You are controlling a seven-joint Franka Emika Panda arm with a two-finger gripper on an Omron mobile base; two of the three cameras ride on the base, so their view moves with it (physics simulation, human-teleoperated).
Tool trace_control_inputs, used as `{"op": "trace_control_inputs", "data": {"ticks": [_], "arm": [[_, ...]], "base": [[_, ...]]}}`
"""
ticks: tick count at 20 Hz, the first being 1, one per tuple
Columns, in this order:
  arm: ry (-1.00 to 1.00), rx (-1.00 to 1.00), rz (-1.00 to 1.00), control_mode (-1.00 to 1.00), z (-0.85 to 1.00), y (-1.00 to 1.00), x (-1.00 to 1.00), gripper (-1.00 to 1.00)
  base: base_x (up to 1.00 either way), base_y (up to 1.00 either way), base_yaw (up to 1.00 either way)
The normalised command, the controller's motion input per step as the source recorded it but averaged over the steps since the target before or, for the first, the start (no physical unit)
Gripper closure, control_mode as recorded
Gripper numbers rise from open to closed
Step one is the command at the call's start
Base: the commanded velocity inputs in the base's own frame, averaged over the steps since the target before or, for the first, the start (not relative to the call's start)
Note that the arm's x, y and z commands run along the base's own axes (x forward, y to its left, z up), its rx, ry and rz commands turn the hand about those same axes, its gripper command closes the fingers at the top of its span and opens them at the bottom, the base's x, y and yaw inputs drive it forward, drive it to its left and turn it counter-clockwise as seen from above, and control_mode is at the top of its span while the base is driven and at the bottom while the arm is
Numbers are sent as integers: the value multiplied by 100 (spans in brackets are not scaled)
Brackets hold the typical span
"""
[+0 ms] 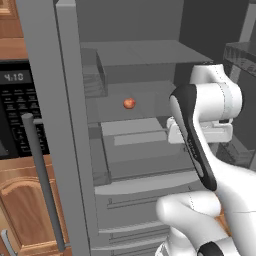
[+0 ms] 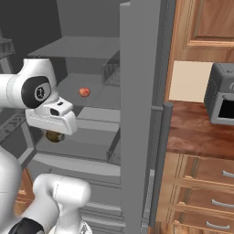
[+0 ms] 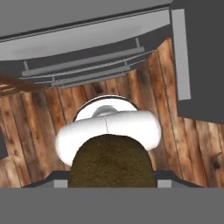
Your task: Place the cold items (kiwi and peach) from the fridge in one tupperware on the dining counter. Place the warm items (hot dog and kebab skewer) in the stove area in another tupperware.
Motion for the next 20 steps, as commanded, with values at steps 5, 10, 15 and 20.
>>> {"op": "trace_control_inputs", "data": {"ticks": [5,10,15,20], "arm": [[4,0,0,-100,-25,0,-22,100],[3,0,0,100,-13,0,-12,100],[0,0,0,100,0,0,0,100],[0,0,0,100,0,0,0,100]], "base": [[0,0,0],[-13,0,0],[-45,15,0],[-48,21,0]]}}
